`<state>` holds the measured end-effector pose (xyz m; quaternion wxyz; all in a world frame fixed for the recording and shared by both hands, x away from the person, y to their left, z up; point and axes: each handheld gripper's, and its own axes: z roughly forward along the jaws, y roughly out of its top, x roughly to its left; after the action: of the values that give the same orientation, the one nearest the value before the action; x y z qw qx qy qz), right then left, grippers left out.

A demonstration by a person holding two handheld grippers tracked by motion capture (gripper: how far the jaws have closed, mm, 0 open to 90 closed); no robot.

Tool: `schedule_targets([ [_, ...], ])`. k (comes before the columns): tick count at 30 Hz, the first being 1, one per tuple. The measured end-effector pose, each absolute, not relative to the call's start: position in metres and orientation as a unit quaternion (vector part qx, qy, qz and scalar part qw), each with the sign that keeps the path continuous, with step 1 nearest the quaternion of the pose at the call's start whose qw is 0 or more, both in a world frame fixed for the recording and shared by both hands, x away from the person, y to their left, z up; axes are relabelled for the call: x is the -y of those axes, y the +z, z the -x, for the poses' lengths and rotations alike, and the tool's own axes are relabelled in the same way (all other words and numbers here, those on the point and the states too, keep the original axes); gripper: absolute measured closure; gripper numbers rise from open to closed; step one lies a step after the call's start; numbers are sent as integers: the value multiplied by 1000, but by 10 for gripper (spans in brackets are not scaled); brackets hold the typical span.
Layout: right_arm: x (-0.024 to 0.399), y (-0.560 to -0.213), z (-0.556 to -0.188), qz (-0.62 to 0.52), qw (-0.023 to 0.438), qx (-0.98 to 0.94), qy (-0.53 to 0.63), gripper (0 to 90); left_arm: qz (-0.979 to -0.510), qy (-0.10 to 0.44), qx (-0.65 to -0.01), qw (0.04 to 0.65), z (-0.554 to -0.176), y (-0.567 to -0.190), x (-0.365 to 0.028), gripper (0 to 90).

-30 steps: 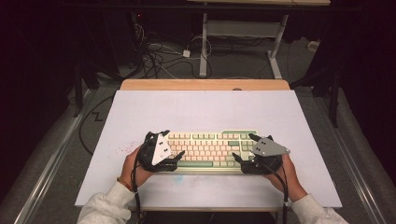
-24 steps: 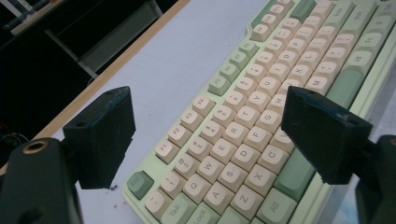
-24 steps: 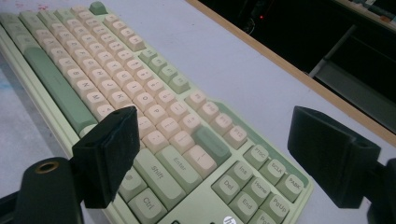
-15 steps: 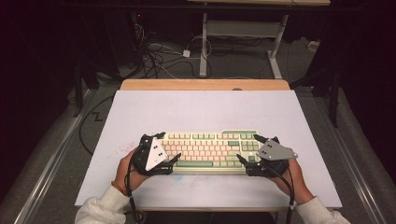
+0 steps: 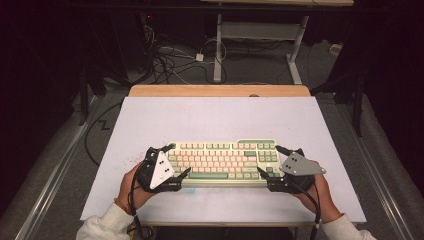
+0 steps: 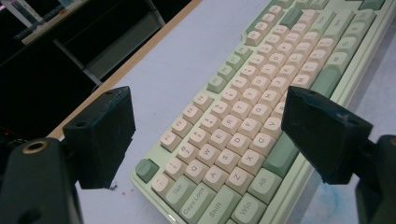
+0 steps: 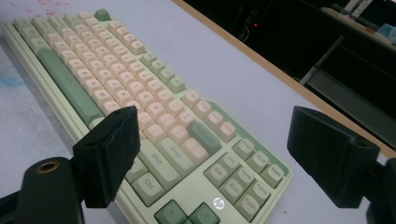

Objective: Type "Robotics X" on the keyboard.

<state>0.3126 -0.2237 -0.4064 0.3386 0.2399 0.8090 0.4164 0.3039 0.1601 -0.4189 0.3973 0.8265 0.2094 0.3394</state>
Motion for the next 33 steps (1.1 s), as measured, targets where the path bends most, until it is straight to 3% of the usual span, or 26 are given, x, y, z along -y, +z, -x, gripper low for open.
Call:
schedule_targets([
  [33, 270, -411, -291, -274, 370, -789, 406, 169, -820, 339, -232, 399, -284, -434, -199, 146],
])
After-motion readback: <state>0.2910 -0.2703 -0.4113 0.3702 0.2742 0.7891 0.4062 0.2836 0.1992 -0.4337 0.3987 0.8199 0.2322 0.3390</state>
